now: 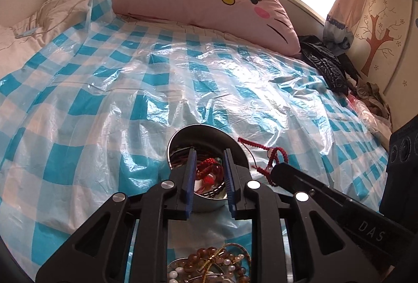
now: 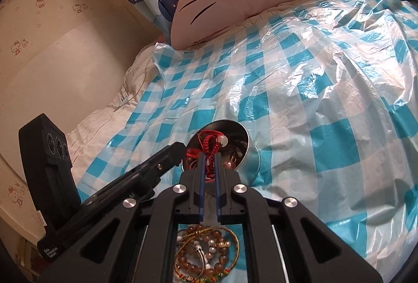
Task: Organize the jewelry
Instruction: 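Carry the red beads into the tin and open the left gripper while the right brings the tassel over, then move both open grippers back over the remaining bracelets beside the tin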
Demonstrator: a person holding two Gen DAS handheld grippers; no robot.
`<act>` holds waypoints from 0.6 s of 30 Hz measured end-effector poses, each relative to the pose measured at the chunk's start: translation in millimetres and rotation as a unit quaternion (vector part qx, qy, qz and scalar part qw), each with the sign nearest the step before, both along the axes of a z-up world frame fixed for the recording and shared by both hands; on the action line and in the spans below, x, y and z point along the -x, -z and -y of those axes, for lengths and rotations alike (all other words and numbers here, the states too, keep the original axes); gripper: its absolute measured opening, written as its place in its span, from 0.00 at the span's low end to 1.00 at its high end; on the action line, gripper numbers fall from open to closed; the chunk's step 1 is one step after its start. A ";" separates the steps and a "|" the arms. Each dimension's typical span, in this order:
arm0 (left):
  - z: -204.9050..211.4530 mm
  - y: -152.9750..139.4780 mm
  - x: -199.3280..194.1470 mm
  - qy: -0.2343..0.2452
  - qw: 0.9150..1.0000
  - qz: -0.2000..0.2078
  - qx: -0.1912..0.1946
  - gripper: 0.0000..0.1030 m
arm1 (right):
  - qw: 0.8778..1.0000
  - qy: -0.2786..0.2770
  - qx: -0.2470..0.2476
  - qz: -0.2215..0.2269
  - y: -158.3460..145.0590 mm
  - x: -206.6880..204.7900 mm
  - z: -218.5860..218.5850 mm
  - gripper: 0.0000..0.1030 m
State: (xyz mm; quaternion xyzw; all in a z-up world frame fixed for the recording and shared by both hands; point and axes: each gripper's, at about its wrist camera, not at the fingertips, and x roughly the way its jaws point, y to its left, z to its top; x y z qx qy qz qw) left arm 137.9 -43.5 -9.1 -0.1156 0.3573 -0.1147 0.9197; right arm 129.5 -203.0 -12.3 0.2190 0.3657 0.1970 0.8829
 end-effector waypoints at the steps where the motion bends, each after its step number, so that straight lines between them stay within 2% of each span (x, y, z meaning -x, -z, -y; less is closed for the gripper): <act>1: -4.0 2.3 0.1 -0.007 1.000 -0.004 0.005 0.32 | 1.000 -0.003 0.005 -0.004 3.0 -6.1 -4.8 0.07; 4: -22.7 2.1 8.6 -0.037 0.999 0.000 0.012 0.46 | 0.999 -0.015 0.027 -0.030 14.7 -23.9 -17.6 0.08; 5: -30.3 1.0 13.0 -0.046 0.999 0.001 0.016 0.47 | 0.999 -0.013 0.034 -0.037 16.8 -24.9 -20.1 0.12; 6: -37.0 -0.5 18.0 -0.057 0.998 0.003 0.018 0.49 | 0.999 -0.008 0.035 -0.037 16.7 -22.4 -19.5 0.24; 7: -44.1 -1.2 23.1 -0.065 0.998 0.002 0.022 0.50 | 0.999 -0.006 0.034 -0.032 14.5 -17.0 -18.0 0.32; 13: -73.8 11.7 60.8 -0.093 0.994 -0.028 0.040 0.51 | 0.998 -0.013 0.044 -0.032 6.6 33.0 -6.0 0.33; 18: -77.5 12.8 83.8 -0.095 0.994 -0.032 0.030 0.51 | 0.990 -0.041 0.113 -0.067 22.6 53.9 -11.8 0.33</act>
